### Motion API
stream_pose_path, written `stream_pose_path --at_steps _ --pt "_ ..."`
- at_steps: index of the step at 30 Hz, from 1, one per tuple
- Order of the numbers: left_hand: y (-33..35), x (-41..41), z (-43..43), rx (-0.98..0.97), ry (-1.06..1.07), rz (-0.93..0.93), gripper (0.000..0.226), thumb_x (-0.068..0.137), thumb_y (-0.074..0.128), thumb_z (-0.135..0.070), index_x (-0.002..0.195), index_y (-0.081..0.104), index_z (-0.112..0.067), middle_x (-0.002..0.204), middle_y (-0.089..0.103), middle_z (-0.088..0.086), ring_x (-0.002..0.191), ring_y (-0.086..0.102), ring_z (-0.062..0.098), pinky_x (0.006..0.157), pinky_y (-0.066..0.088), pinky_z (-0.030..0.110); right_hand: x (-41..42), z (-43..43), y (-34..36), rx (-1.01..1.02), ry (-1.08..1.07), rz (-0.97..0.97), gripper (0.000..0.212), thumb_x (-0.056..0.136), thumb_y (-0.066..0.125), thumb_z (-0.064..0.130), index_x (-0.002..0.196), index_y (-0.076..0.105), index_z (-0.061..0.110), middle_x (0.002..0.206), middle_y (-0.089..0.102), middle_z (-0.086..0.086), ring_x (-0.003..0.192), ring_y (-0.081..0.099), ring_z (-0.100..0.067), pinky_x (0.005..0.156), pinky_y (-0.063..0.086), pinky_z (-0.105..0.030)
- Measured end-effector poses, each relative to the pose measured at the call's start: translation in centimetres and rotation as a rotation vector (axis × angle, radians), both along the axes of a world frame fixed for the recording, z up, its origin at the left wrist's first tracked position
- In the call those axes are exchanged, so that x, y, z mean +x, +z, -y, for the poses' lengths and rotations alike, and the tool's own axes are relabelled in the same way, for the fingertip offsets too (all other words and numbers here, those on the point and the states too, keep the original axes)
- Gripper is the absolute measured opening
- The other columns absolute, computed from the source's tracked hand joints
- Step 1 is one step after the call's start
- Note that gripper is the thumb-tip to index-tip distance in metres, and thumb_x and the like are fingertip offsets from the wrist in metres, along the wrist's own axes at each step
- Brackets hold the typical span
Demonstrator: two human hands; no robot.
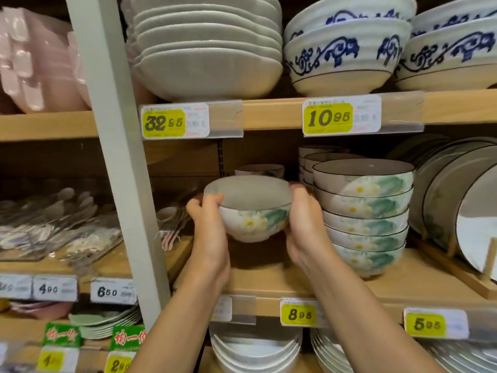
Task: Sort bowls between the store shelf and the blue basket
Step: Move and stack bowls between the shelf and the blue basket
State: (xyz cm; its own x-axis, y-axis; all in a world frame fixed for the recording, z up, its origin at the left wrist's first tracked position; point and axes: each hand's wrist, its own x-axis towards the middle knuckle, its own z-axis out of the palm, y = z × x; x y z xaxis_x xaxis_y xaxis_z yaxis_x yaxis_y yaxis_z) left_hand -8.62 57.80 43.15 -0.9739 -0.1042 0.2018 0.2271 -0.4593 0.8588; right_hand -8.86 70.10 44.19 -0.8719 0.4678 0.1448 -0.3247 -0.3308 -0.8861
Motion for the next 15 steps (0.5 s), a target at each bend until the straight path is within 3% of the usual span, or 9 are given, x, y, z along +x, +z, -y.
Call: stream_pose_path --at_steps 2,5,8,11,15 --pt "1.0 -1.9 -0.7 -0.022 0.045 0.020 0.071 0.069 0.050 -0.045 0.133 0.044 -0.014 0.115 0.064 0.010 0.104 0.063 0.022 0.092 0.053 0.042 -1.5 0.2 1.0 -0.010 -0.084 -0.043 0.024 0.099 0.045 0.031 0.108 0.062 0.017 0.110 0.068 -0.005 0.105 0.063 -0.025 0.094 0.051 -0.038" --pt "2.2 -4.5 -2.0 -0.073 0.136 0.075 0.050 0.090 0.039 -0.045 0.128 0.054 -0.016 0.121 0.064 0.010 0.108 0.061 0.025 0.097 0.050 0.043 -3.5 0.5 2.1 0.066 -0.200 -0.103 0.033 0.102 0.040 0.034 0.122 0.060 0.017 0.121 0.064 -0.006 0.107 0.059 -0.021 0.091 0.046 -0.030" --pt "2.8 -7.1 -2.5 -0.364 0.311 -0.017 0.047 0.098 0.029 -0.031 0.133 0.049 -0.007 0.139 0.048 0.017 0.128 0.043 0.032 0.110 0.034 0.045 -5.8 0.2 2.5 0.147 -0.276 -0.068 0.042 0.103 0.035 0.038 0.134 0.052 0.015 0.133 0.056 -0.012 0.118 0.054 -0.027 0.098 0.042 -0.031" --pt "3.1 -9.6 -2.9 -0.634 0.354 -0.020 0.041 0.102 0.022 -0.009 0.135 0.042 0.003 0.147 0.036 0.025 0.133 0.033 0.038 0.112 0.026 0.041 -7.8 -0.3 1.9 0.177 -0.292 -0.032 0.047 0.104 0.031 0.040 0.139 0.048 0.014 0.140 0.052 -0.013 0.126 0.050 -0.029 0.092 0.033 -0.023" --pt "1.5 -11.6 -3.3 -0.740 0.404 -0.088 0.041 0.101 0.022 0.001 0.136 0.040 0.008 0.144 0.039 0.029 0.134 0.032 0.040 0.111 0.023 0.042 -9.0 -0.5 0.1 0.252 -0.318 -0.035 0.049 0.105 0.026 0.041 0.138 0.049 0.014 0.142 0.050 -0.014 0.129 0.047 -0.027 0.095 0.030 -0.022"
